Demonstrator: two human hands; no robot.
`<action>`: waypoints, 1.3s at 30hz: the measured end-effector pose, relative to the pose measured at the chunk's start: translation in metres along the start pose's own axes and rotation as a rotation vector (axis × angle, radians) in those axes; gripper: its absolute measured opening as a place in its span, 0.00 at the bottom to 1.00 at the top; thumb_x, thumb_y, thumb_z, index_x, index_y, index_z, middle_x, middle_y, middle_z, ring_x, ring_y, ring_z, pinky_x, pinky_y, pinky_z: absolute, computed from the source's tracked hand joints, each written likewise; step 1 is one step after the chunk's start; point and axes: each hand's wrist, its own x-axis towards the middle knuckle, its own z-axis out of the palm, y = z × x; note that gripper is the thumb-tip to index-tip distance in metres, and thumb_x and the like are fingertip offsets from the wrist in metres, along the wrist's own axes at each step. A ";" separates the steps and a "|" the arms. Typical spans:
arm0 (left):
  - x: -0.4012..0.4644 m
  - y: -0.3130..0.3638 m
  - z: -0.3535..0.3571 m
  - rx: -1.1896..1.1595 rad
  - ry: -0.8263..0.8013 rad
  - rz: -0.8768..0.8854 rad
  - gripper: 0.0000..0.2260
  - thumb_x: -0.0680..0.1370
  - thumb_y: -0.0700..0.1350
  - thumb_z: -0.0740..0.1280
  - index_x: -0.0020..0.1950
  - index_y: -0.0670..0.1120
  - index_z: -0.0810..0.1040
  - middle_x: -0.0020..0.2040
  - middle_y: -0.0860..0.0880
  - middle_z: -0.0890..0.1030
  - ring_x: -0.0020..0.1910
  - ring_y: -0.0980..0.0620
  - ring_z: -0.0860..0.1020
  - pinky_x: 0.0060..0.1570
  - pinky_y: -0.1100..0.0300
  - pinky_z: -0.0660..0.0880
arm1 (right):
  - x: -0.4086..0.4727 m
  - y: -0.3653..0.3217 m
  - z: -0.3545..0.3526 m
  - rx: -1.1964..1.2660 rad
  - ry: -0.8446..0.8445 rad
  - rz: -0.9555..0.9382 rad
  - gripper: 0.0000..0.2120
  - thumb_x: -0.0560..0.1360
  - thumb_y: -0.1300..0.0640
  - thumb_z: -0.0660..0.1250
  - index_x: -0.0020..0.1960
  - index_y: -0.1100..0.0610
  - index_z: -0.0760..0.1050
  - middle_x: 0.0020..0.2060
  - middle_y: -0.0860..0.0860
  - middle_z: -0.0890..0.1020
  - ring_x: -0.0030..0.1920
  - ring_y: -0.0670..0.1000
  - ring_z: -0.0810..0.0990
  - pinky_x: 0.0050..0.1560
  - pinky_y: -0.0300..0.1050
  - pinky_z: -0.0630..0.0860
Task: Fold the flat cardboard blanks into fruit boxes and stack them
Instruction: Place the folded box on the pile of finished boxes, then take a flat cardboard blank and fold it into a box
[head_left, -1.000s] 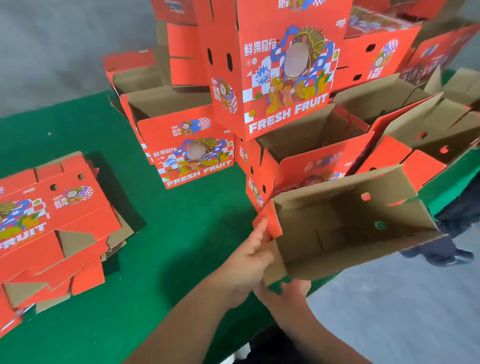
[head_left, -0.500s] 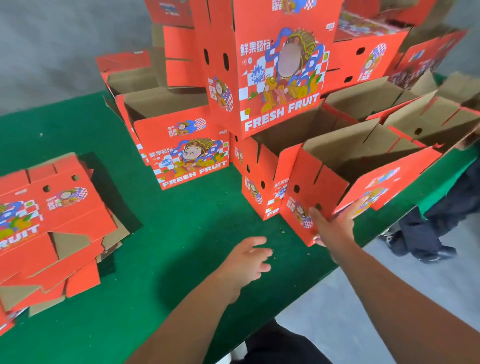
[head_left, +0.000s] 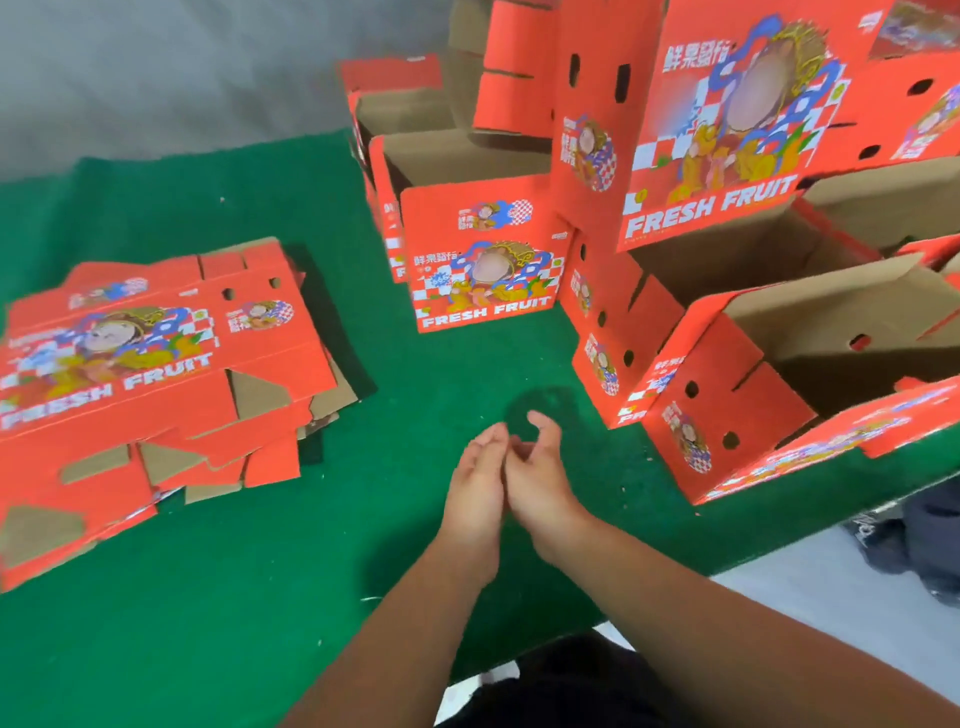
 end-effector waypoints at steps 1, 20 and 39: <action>0.000 0.006 -0.010 -0.008 0.027 0.048 0.08 0.84 0.48 0.64 0.60 0.49 0.81 0.56 0.48 0.86 0.59 0.51 0.83 0.70 0.48 0.73 | 0.001 -0.004 0.013 -0.043 -0.047 -0.027 0.27 0.82 0.56 0.65 0.77 0.48 0.58 0.51 0.46 0.81 0.54 0.45 0.81 0.61 0.47 0.75; 0.029 0.066 -0.162 -0.329 0.403 0.187 0.22 0.73 0.51 0.70 0.67 0.53 0.77 0.65 0.51 0.81 0.65 0.49 0.79 0.70 0.49 0.72 | 0.055 -0.023 0.183 -0.289 -0.453 0.155 0.15 0.82 0.61 0.60 0.66 0.51 0.74 0.47 0.51 0.81 0.43 0.50 0.80 0.53 0.51 0.82; 0.133 0.130 -0.241 1.319 0.578 0.191 0.31 0.79 0.58 0.66 0.80 0.56 0.60 0.84 0.49 0.55 0.82 0.46 0.58 0.74 0.49 0.64 | 0.153 -0.045 0.260 -0.058 -0.215 0.227 0.14 0.77 0.59 0.69 0.59 0.59 0.67 0.42 0.52 0.76 0.35 0.50 0.73 0.31 0.41 0.71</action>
